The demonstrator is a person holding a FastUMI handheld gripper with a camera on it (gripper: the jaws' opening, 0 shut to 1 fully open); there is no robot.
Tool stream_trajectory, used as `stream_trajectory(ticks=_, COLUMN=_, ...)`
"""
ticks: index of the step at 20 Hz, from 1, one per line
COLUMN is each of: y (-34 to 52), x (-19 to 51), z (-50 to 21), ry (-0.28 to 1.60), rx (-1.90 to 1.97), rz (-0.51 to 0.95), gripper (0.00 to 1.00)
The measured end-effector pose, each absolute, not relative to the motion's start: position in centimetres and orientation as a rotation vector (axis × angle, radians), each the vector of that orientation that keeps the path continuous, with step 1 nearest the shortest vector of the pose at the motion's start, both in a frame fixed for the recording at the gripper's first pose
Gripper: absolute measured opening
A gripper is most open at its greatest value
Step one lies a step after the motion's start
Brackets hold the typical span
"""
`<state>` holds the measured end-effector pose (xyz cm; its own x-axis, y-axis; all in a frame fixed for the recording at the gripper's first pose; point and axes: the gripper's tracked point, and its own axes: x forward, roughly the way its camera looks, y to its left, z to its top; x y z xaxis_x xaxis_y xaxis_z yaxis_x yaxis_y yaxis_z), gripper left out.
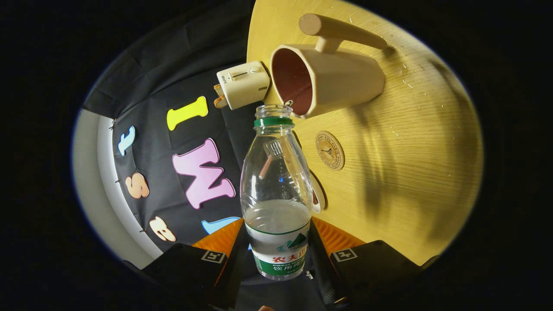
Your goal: Take the bottle from table, then pour the juice into the cup, finally place the bottle on the coaster
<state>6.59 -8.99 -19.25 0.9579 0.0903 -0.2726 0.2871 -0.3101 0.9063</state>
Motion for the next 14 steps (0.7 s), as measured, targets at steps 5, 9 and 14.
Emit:
stream_trajectory(ticks=5, y=-9.3, x=6.7, z=-18.8, ry=0.265, rx=1.930, rz=-0.202, gripper=0.74)
stream_trajectory(ticks=9, y=-9.7, x=7.0, z=-18.4, ry=0.254, rx=1.972, rz=-0.213, gripper=0.74)
stream_trajectory(ticks=14, y=-10.0, x=7.3, z=-17.2, ry=0.230, rx=2.033, rz=-0.209, gripper=0.74)
